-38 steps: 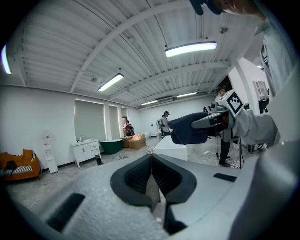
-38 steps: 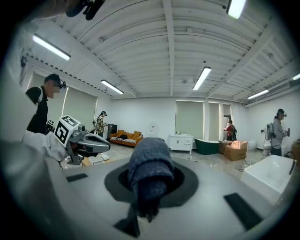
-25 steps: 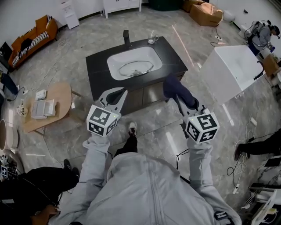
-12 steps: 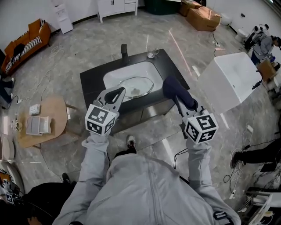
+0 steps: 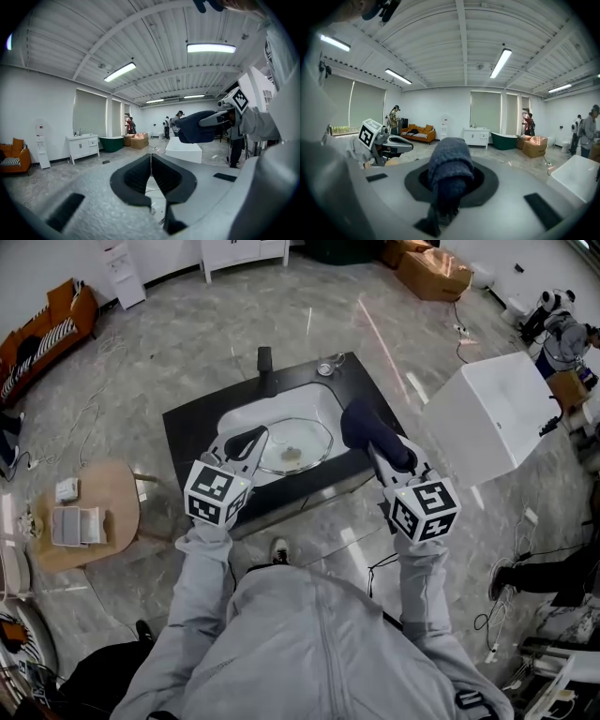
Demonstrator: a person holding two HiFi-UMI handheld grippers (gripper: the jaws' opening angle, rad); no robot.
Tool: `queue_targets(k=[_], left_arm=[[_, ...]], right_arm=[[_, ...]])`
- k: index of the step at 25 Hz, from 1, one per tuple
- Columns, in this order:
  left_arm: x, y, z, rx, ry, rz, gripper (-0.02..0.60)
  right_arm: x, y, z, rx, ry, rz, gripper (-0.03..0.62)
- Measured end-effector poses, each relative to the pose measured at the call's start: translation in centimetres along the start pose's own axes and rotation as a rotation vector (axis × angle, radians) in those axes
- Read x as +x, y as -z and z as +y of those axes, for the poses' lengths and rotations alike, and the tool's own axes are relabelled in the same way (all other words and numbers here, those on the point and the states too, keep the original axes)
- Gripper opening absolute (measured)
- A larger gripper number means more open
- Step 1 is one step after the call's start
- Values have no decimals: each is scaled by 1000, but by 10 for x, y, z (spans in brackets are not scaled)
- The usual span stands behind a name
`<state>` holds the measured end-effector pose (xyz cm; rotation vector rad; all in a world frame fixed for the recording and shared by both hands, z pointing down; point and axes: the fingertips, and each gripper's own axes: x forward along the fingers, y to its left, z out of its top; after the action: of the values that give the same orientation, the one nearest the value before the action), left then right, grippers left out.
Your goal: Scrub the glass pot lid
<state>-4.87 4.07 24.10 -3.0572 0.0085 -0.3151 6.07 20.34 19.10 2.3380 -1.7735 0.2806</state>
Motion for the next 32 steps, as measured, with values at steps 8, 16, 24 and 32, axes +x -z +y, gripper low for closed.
queue_targets(k=[8,16,24,32], left_arm=[[23,30,39,-41,22,45,28],[27,57,59,-82,22,72,29],[35,72,69,-114,-15,97,29],[59,92,75,-163,-80,156,29]], right_arm=[[52,12,-1,16,-21,70,67],[87,24,7,16,-63,121,67],[120,53,-4,8,-104,193,67],[159,84,-33,46,-185,272,67]])
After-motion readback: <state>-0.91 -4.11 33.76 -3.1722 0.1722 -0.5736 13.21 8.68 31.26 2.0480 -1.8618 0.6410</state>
